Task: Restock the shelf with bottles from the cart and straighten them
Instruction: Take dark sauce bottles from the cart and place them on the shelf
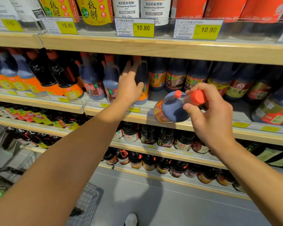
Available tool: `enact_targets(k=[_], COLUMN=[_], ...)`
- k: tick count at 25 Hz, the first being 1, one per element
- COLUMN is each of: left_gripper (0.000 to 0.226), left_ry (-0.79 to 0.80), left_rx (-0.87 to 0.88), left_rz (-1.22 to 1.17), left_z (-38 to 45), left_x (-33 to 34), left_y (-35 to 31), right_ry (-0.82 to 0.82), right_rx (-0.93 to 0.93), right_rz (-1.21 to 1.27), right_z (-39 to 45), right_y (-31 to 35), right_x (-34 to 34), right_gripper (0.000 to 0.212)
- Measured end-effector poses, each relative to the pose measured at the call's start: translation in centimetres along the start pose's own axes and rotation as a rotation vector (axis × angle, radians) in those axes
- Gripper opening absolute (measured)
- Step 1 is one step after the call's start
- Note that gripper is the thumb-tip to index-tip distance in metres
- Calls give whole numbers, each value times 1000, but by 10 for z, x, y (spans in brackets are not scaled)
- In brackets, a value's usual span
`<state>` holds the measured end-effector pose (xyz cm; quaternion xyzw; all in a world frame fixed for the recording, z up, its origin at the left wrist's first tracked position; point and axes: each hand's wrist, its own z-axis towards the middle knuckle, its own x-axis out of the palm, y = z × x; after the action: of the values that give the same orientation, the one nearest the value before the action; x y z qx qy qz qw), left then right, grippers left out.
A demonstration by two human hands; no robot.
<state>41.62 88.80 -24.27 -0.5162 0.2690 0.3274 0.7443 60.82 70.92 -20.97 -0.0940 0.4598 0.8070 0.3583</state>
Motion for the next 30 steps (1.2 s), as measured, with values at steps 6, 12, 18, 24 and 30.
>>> enact_targets(k=[6, 12, 18, 24, 30], left_gripper=[69, 68, 69, 68, 67], left_ry=[20, 70, 121, 183, 217], left_rx=[123, 107, 58, 51, 21], left_rz=[-49, -84, -157, -219, -201], left_z=[-47, -72, -70, -63, -99], left_x=[-4, -7, 2, 5, -30], left_y=[20, 50, 61, 67, 57], right_ry=[-35, 60, 77, 7, 92], right_rx=[-71, 38, 282, 341, 508], right_rz=[-92, -140, -191, -77, -87], right_z=[23, 75, 129, 140, 53], right_y=[-5, -18, -30, -47, -42], right_x=[23, 69, 113, 141, 102], right_gripper=[33, 34, 38, 41, 55])
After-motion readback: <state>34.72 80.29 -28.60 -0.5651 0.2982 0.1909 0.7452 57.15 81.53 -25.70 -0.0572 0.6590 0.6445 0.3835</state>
